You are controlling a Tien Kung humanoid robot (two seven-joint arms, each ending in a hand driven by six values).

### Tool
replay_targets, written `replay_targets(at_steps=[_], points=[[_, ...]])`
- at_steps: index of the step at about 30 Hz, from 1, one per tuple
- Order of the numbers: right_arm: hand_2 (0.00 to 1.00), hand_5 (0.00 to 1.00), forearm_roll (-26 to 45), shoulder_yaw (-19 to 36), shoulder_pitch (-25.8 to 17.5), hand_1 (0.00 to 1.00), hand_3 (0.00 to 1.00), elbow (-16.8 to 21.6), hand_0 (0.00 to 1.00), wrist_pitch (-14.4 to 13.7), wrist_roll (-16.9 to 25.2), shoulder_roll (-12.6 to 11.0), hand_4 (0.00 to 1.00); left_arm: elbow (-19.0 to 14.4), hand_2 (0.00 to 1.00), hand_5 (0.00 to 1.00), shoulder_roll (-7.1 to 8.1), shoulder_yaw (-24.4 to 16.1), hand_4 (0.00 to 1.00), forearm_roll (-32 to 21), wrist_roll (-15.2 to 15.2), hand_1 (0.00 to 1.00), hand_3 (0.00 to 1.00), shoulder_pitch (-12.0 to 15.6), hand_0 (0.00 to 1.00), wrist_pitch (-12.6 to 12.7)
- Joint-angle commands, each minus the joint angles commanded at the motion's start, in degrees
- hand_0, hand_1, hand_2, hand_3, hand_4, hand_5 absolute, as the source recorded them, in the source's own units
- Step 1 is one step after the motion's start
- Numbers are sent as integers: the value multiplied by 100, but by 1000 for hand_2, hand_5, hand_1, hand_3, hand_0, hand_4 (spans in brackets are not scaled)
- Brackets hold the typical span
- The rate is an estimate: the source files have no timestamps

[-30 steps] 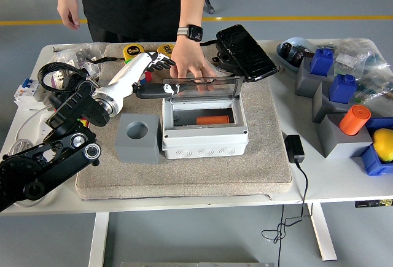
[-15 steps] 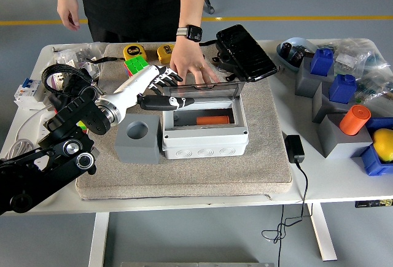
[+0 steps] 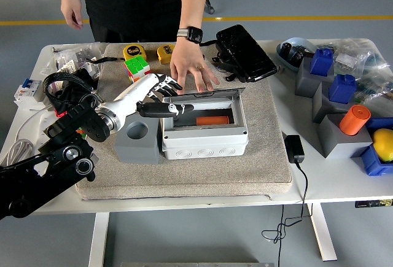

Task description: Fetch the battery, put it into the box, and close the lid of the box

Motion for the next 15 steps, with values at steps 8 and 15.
replay_targets(at_steps=[8, 15], points=[[595, 461, 4, -17, -6, 634, 567, -2, 607, 1, -1, -3, 908, -45, 636, 554, 5, 6, 974, -15, 15, 587, 687, 28, 482, -12], [595, 462, 10, -14, 1, 634, 567, -3, 607, -3, -2, 2, 908, -63, 636, 554, 16, 9, 972, -15, 29, 582, 684, 40, 477, -20]])
